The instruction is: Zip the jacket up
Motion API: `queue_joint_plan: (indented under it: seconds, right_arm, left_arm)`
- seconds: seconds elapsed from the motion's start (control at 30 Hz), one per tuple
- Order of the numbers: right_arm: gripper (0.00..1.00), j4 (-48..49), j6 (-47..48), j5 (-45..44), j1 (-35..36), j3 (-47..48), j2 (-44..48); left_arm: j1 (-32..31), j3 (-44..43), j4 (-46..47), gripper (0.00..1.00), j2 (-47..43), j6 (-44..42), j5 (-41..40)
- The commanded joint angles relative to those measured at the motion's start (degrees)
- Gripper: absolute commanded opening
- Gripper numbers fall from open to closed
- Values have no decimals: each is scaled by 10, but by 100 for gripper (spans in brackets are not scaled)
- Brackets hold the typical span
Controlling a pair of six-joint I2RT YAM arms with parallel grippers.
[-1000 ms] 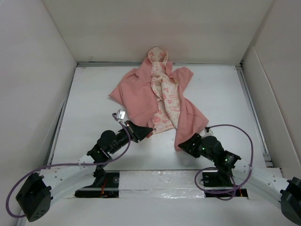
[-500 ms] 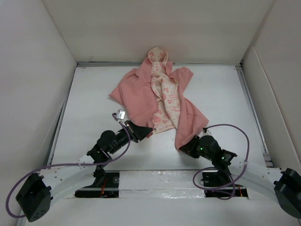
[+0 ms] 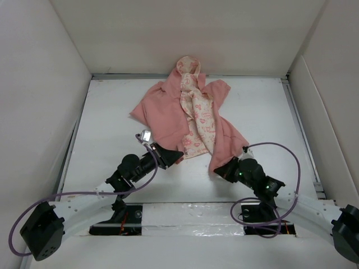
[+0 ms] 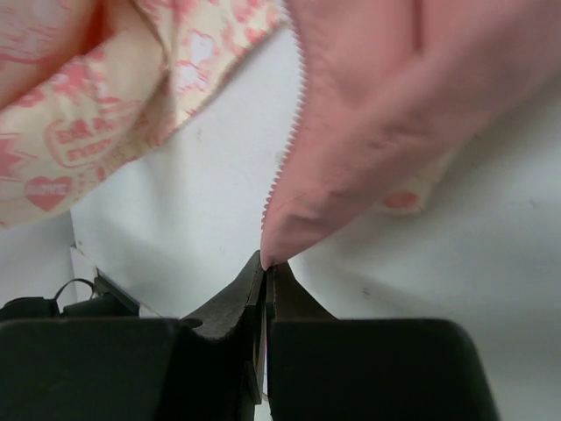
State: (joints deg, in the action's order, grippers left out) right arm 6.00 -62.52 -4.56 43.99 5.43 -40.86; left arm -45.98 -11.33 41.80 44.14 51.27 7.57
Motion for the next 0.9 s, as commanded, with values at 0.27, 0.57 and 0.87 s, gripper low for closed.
queue_joint_plan:
  seconds: [0.27,0.57,0.87]
  right_arm:
    - [0,241,158,-49,5,178,-24]
    - [0,383,153,-49,5,182,-70]
    - [0,455,167,-61,11,188,-105]
  left_arm:
    - [3,-46,169,0,38,73,18]
    - [3,-9,332,0,72,164,60]
    - [3,6,406,0,120,205,91]
